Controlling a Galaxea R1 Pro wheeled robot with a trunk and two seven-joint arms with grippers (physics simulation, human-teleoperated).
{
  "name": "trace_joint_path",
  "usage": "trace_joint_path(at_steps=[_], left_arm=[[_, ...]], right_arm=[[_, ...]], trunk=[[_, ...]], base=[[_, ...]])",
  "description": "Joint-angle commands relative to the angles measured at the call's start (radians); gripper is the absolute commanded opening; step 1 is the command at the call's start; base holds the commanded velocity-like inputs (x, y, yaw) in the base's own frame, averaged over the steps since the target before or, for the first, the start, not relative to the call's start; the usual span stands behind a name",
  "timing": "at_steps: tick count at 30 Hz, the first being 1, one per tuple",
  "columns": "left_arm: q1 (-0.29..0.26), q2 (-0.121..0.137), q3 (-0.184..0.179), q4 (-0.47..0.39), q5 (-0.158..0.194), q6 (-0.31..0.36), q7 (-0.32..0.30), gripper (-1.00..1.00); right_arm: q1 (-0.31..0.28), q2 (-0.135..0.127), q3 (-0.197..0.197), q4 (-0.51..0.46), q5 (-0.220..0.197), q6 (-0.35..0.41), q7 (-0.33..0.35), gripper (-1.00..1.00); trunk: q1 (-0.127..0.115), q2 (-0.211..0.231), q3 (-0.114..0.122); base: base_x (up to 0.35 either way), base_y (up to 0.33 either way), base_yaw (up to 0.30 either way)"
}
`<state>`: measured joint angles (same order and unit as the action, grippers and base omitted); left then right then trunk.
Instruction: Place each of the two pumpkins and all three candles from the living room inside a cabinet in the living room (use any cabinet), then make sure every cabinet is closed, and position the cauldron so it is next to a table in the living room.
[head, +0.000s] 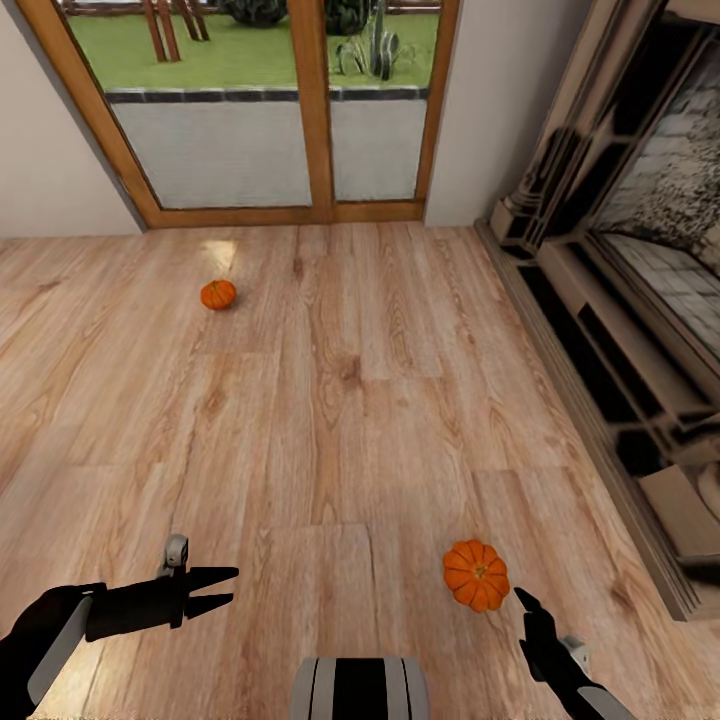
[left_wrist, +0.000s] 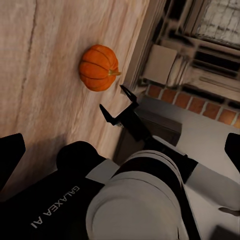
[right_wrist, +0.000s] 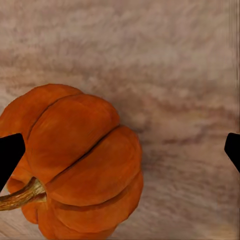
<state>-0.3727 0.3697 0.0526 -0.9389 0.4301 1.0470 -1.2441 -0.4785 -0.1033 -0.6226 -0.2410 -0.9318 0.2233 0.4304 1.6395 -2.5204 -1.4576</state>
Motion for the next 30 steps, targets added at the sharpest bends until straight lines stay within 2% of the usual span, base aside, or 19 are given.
trace_joint_path(at_steps=[1, 3, 7, 10, 12, 18, 23, 26, 30], left_arm=[[0.0, 0.0, 0.0, 0.0, 0.001, 0.0, 0.0, 1.0], [0.0, 0.0, 0.0, 0.0, 0.001, 0.0, 0.0, 1.0], [0.0, 0.0, 0.0, 0.0, 0.0, 0.0, 0.0, 1.0], [0.0, 0.0, 0.0, 0.0, 0.0, 0.0, 0.0, 1.0], [0.0, 0.0, 0.0, 0.0, -0.001, 0.0, 0.0, 1.0], [0.0, 0.0, 0.0, 0.0, 0.0, 0.0, 0.0, 1.0], [0.0, 0.0, 0.0, 0.0, 0.001, 0.0, 0.0, 1.0], [0.0, 0.0, 0.0, 0.0, 0.001, 0.0, 0.0, 1.0], [0.0, 0.0, 0.0, 0.0, 0.001, 0.0, 0.0, 1.0]], right_arm=[[0.0, 0.0, 0.002, -0.002, 0.003, 0.001, 0.0, 1.0], [0.0, 0.0, 0.002, -0.004, 0.017, 0.002, 0.0, 1.0], [-0.001, 0.001, 0.004, -0.007, 0.094, 0.002, 0.001, 1.0], [-0.001, 0.002, 0.004, -0.007, 0.119, 0.001, 0.007, 1.0], [-0.002, 0.003, 0.004, -0.008, 0.124, 0.001, 0.011, 1.0], [-0.002, 0.006, 0.007, -0.009, 0.129, -0.001, 0.014, 1.0], [-0.003, 0.007, 0.052, -0.011, 0.129, 0.001, 0.019, 1.0], [-0.003, 0.007, 0.067, -0.012, 0.13, 0.001, 0.025, 1.0], [-0.003, 0.005, 0.072, -0.012, 0.129, 0.0, 0.1, 1.0]], trunk=[[0.0, 0.0, -0.004], [0.001, -0.001, -0.012], [0.003, -0.002, -0.027], [0.004, -0.002, -0.039], [0.005, -0.003, -0.047], [0.005, -0.003, -0.047], [0.005, -0.003, -0.047], [0.005, -0.003, -0.047], [0.005, -0.003, -0.047]], base=[[0.0, 0.0, 0.0], [0.0, 0.0, 0.0], [0.0, 0.0, 0.0], [0.0, 0.0, 0.0], [0.0, 0.0, 0.0], [0.0, 0.0, 0.0], [0.0, 0.0, 0.0], [0.0, 0.0, 0.0], [0.0, 0.0, 0.0]])
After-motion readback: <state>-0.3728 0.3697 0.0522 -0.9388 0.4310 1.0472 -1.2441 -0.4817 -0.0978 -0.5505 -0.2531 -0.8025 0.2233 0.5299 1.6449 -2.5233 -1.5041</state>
